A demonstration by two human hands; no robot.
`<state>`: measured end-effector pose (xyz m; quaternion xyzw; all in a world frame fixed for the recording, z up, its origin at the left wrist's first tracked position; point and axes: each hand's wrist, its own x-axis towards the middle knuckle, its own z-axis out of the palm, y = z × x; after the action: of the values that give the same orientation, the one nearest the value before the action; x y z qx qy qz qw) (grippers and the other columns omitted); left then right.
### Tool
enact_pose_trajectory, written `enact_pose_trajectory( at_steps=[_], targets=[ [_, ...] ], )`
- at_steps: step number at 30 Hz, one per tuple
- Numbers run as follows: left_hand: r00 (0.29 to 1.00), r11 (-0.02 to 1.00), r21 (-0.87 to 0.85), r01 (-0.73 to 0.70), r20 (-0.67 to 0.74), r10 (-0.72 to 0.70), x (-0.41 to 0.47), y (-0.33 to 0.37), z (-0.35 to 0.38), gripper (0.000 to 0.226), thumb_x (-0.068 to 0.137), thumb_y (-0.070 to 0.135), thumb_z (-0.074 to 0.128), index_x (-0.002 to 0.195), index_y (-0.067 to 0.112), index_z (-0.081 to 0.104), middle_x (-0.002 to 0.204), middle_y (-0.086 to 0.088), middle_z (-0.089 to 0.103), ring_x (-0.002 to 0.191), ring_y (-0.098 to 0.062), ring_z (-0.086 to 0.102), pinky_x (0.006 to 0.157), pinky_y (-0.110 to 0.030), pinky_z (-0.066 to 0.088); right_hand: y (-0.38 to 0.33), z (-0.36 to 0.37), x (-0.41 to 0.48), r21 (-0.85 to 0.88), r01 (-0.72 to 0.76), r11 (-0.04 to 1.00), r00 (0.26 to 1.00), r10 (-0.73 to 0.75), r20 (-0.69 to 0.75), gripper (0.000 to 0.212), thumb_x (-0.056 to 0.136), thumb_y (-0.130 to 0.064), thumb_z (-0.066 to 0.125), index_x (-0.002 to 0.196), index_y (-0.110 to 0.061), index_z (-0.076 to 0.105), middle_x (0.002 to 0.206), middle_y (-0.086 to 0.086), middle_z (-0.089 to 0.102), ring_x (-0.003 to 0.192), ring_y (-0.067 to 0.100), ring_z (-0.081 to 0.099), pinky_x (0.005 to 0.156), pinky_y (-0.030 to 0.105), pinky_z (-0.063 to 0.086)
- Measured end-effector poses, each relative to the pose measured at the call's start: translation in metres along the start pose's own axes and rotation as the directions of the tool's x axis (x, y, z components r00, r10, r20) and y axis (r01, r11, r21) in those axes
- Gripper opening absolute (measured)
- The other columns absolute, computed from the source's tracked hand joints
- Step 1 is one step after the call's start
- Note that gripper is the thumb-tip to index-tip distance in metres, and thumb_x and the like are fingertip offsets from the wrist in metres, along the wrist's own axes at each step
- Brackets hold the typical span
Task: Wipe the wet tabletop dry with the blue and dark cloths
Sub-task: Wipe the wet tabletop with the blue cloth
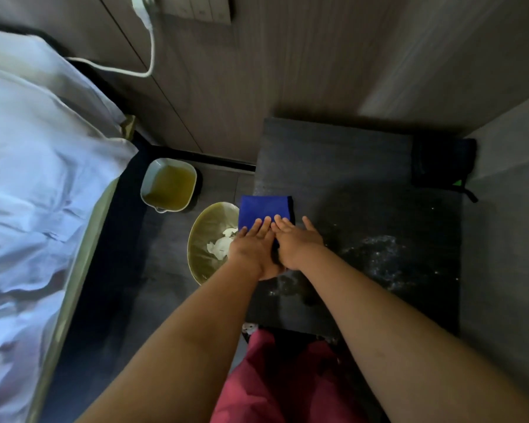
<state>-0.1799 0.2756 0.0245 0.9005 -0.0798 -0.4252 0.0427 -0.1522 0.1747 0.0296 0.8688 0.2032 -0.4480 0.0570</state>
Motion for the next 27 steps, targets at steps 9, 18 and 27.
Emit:
enact_pose_trajectory(
  at_steps=[9, 18, 27],
  targets=[
    [1.0, 1.0, -0.024, -0.018, 0.009, 0.018, 0.014, 0.066, 0.006, 0.099, 0.087, 0.057, 0.052, 0.152, 0.018, -0.011, 0.161, -0.002, -0.016, 0.148, -0.019, -0.01, 0.121, -0.041, 0.002, 0.065, 0.019, -0.028, 0.085, 0.007, 0.996, 0.999, -0.011, 0.044, 0.077, 0.097, -0.023, 0.047, 0.155, -0.023, -0.003, 0.162, -0.006, -0.013, 0.149, 0.009, -0.008, 0.12, 0.047, -0.008],
    [0.998, 0.998, 0.013, -0.057, 0.024, 0.057, 0.029, 0.115, 0.005, 0.099, 0.087, 0.058, 0.05, 0.152, 0.018, -0.013, 0.16, -0.001, -0.018, 0.148, -0.018, -0.012, 0.121, -0.041, 0.001, 0.116, 0.033, -0.042, 0.156, -0.014, 0.988, 0.999, 0.007, 0.046, 0.077, 0.096, -0.02, 0.048, 0.155, -0.023, -0.002, 0.162, -0.008, -0.013, 0.149, 0.008, -0.008, 0.12, 0.047, -0.01],
    [0.992, 0.99, 0.067, -0.127, 0.028, 0.125, 0.049, 0.168, 0.001, 0.096, 0.088, 0.057, 0.048, 0.153, 0.018, -0.011, 0.16, 0.0, -0.017, 0.148, -0.018, -0.011, 0.119, -0.04, 0.0, 0.169, 0.045, -0.062, 0.186, -0.069, 0.98, 0.996, 0.056, 0.073, 0.072, 0.097, -0.017, 0.041, 0.155, -0.024, -0.001, 0.161, -0.008, -0.014, 0.149, 0.008, -0.008, 0.12, 0.047, -0.008]
  ],
)
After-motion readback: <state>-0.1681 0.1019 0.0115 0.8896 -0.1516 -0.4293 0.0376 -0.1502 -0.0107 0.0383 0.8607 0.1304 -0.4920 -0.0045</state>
